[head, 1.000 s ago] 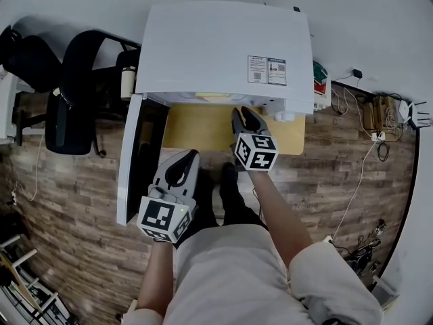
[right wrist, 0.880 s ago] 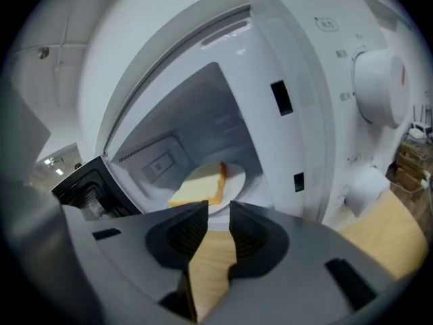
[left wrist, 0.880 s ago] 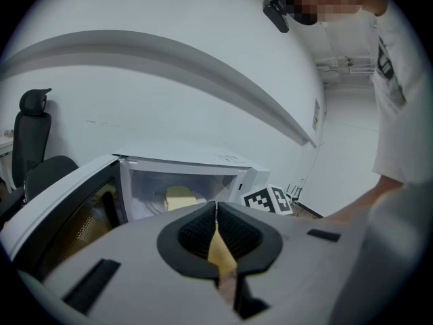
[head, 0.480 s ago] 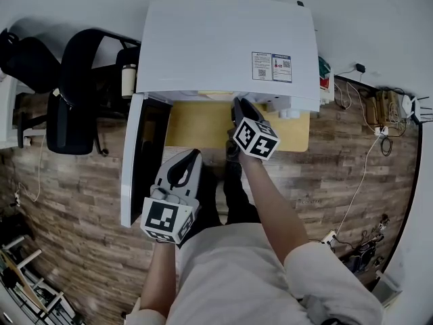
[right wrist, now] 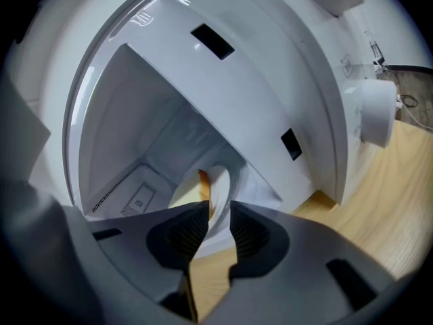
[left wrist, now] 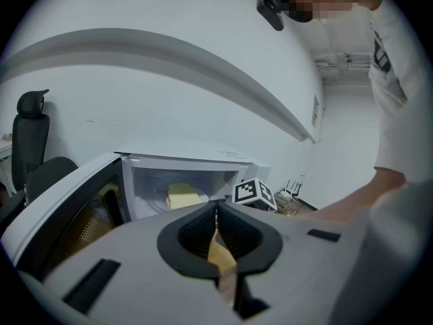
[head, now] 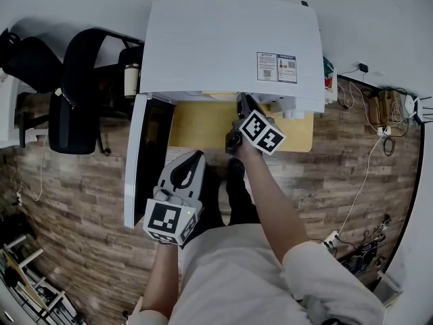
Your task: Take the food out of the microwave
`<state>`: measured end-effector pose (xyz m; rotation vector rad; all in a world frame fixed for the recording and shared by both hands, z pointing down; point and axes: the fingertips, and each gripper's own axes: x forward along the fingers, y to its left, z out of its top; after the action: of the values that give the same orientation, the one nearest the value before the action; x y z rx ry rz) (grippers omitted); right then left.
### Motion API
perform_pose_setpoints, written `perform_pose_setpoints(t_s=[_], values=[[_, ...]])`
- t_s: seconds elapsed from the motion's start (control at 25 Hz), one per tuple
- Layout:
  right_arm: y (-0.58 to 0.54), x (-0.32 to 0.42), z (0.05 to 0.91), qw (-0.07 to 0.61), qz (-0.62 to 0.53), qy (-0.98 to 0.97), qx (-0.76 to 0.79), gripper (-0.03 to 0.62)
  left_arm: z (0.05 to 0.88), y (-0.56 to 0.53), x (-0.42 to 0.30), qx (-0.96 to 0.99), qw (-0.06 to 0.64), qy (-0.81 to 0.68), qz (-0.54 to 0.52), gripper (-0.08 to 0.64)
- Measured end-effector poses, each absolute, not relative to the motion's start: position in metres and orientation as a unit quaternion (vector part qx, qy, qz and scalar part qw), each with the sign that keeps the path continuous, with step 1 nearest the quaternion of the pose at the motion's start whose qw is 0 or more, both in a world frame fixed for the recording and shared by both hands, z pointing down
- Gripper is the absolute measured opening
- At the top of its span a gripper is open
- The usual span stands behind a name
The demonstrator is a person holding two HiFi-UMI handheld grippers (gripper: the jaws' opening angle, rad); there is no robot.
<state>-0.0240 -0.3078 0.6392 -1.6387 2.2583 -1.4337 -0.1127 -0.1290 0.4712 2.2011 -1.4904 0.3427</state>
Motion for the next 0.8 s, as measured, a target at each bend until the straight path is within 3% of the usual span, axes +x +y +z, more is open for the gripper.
perform_pose_setpoints(t_s=[0.8], values=[[-0.324, -0.025, 0.65, 0.043, -0.504, 0.668, -0.545, 0.074, 0.473, -0.13, -0.115, 0.797, 0.232, -0.542, 0.128, 0.011]])
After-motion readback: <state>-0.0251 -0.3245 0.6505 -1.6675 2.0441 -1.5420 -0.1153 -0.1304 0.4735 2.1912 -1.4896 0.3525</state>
